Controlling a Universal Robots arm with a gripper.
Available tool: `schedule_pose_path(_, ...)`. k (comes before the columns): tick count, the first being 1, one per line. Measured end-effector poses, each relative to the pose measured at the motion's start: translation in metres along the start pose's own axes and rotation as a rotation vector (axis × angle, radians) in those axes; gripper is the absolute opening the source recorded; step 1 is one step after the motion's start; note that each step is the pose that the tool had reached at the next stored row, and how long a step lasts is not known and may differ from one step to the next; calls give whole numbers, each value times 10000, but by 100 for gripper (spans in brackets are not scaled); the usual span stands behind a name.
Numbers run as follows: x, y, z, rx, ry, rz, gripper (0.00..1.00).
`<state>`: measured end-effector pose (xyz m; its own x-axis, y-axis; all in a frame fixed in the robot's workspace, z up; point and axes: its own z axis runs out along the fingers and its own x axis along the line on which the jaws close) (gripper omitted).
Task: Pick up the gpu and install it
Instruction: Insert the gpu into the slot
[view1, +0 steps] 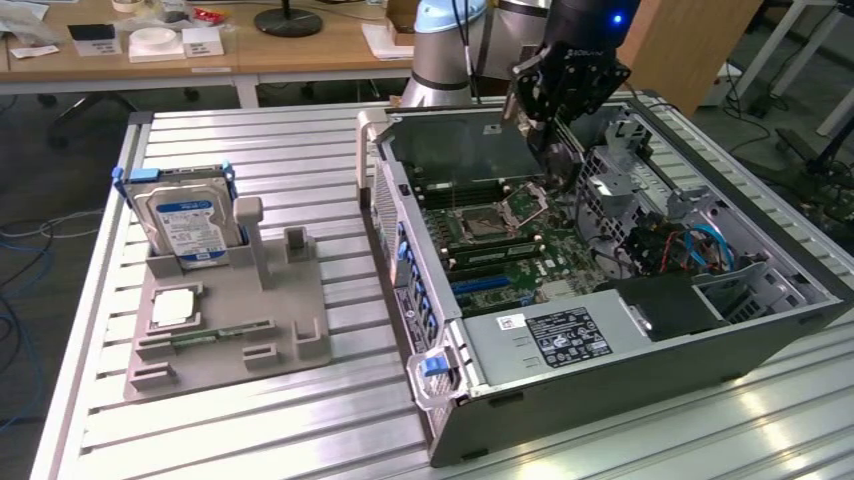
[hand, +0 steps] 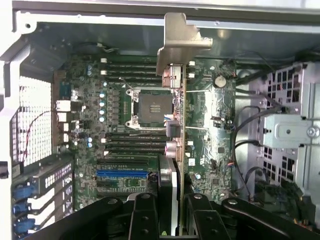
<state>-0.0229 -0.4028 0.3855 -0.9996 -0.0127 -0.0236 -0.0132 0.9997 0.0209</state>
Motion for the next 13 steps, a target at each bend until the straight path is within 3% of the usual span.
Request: schedule_pose_path(13, 0, 0, 1, -51, 44, -2136, 28)
